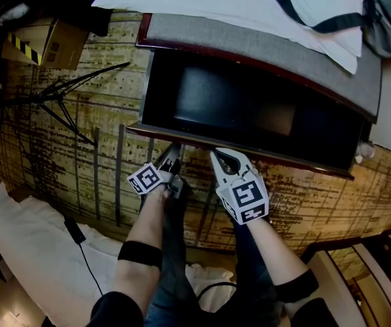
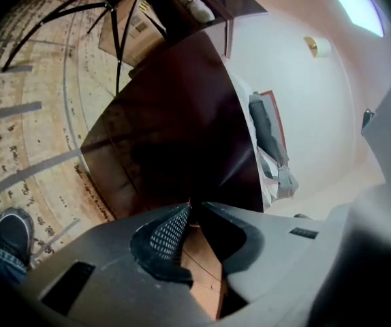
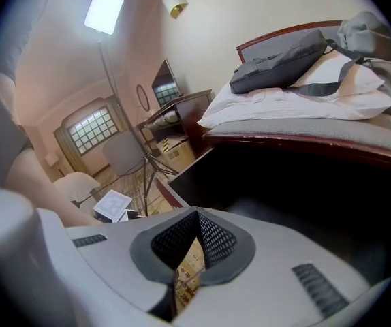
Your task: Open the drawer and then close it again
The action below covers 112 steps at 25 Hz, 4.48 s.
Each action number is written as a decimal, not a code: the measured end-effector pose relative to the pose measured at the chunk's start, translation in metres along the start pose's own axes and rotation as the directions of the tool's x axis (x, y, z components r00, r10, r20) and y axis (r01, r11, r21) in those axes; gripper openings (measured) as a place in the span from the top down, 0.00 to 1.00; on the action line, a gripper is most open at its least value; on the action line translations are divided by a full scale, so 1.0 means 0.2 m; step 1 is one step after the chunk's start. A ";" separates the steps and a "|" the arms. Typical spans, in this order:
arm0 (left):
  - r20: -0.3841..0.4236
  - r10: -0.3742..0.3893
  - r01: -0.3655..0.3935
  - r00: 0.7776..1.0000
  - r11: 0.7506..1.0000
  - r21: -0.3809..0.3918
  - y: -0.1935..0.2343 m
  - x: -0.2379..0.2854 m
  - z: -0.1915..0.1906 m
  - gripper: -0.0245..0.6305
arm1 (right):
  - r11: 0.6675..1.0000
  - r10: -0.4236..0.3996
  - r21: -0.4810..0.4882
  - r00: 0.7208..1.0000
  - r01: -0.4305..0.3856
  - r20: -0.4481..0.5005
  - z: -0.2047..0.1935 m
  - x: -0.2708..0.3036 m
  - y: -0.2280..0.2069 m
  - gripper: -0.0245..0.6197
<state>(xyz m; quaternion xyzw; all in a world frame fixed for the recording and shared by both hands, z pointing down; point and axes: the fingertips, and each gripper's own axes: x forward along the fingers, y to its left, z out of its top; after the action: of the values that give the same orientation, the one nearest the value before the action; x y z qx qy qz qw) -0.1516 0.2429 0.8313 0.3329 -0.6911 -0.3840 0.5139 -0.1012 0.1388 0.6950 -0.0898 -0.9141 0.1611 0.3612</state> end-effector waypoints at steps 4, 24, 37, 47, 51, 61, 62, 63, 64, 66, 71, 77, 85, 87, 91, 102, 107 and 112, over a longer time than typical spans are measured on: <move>-0.015 0.052 -0.051 0.999 0.997 0.062 -0.07 -0.14 0.06 0.93 | 1.000 0.005 -0.013 1.000 -0.005 -0.014 0.06 -0.05 0.04 0.96; -0.042 0.069 -0.018 0.997 0.693 0.721 -2.06 -0.78 0.39 0.96 | 0.990 -0.138 -0.030 0.988 0.140 0.072 0.98 -1.22 0.13 0.96; 0.072 -0.053 -0.042 0.996 0.434 0.900 -2.98 -0.93 0.54 0.96 | 0.951 -0.297 -0.013 0.928 0.308 0.224 1.40 -1.91 0.06 0.96; -0.013 -0.108 0.039 0.994 0.236 0.971 -3.28 -1.00 0.35 0.96 | 0.910 -0.404 0.032 0.864 0.414 0.300 1.48 -2.25 0.04 0.96; -0.027 -0.134 0.057 0.991 0.223 0.973 -3.33 -1.05 0.27 0.96 | 0.899 -0.426 0.050 0.845 0.435 0.322 1.45 -2.36 0.05 0.96; -0.053 -0.161 0.088 0.985 0.217 0.972 -3.40 -1.07 0.16 0.96 | 0.881 -0.467 0.091 0.825 0.464 0.320 1.34 -2.49 0.02 0.96; -0.048 -0.166 0.085 0.985 0.222 0.971 -3.39 -1.07 0.16 0.96 | 0.880 -0.470 0.093 0.823 0.466 0.319 1.33 -2.50 0.02 0.96; -0.047 -0.170 0.085 0.984 0.224 0.971 -3.39 -1.06 0.16 0.96 | 0.879 -0.472 0.096 0.822 0.467 0.318 1.32 -2.50 0.01 0.96; -0.050 -0.169 0.088 0.984 0.224 0.971 -3.39 -1.06 0.15 0.96 | 0.878 -0.474 0.099 0.822 0.468 0.317 1.31 -2.51 0.01 0.96; -0.066 -0.158 0.100 0.985 0.219 0.971 -3.40 -1.06 0.12 0.96 | 0.877 -0.477 0.103 0.822 0.470 0.310 1.28 -2.51 0.02 0.96; -0.109 -0.143 0.137 0.984 0.200 0.970 -3.38 -1.03 0.05 0.96 | 0.877 -0.479 0.118 0.832 0.465 0.279 1.18 -2.49 0.02 0.96; -0.183 -0.120 0.200 0.976 0.157 0.967 -3.38 -0.98 -0.06 0.96 | 0.886 -0.462 0.138 0.862 0.442 0.207 0.99 -2.38 0.04 0.96; -0.230 -0.094 0.241 0.969 0.118 0.963 -3.28 -0.83 -0.14 0.96 | 0.904 -0.408 0.168 0.911 0.394 0.056 0.62 -2.07 0.08 0.96; -0.253 -0.086 0.261 0.964 0.107 0.959 -3.22 -0.79 -0.17 0.96 | 0.904 -0.400 0.172 0.916 0.392 0.013 0.52 -1.98 0.08 0.96; -0.327 -0.051 0.329 0.944 0.062 0.942 -3.12 -0.68 -0.26 0.96 | 0.894 -0.394 0.212 0.918 0.394 -0.048 0.35 -1.80 0.06 0.95; -0.346 -0.073 0.351 0.935 0.077 0.933 -2.65 -0.36 -0.45 0.96 | 0.852 -0.359 0.349 0.920 0.391 -0.154 -0.33 -1.13 -0.12 0.96; -0.302 -0.107 0.313 0.947 0.098 0.945 -2.47 -0.20 -0.46 0.96 | 0.843 -0.352 0.379 0.924 0.381 -0.147 -0.56 -0.84 -0.30 0.96; -0.295 -0.130 0.309 0.947 0.104 0.945 -2.30 -0.09 -0.51 0.96 | 0.840 -0.346 0.395 0.928 0.372 -0.138 -0.77 -0.62 -0.45 0.96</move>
<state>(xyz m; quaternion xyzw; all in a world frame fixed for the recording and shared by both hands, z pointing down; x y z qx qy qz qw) -0.0183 0.0160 0.4395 0.7104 -0.6774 0.1137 0.1534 0.0904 0.0548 0.7543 0.1567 -0.8478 0.2779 0.4236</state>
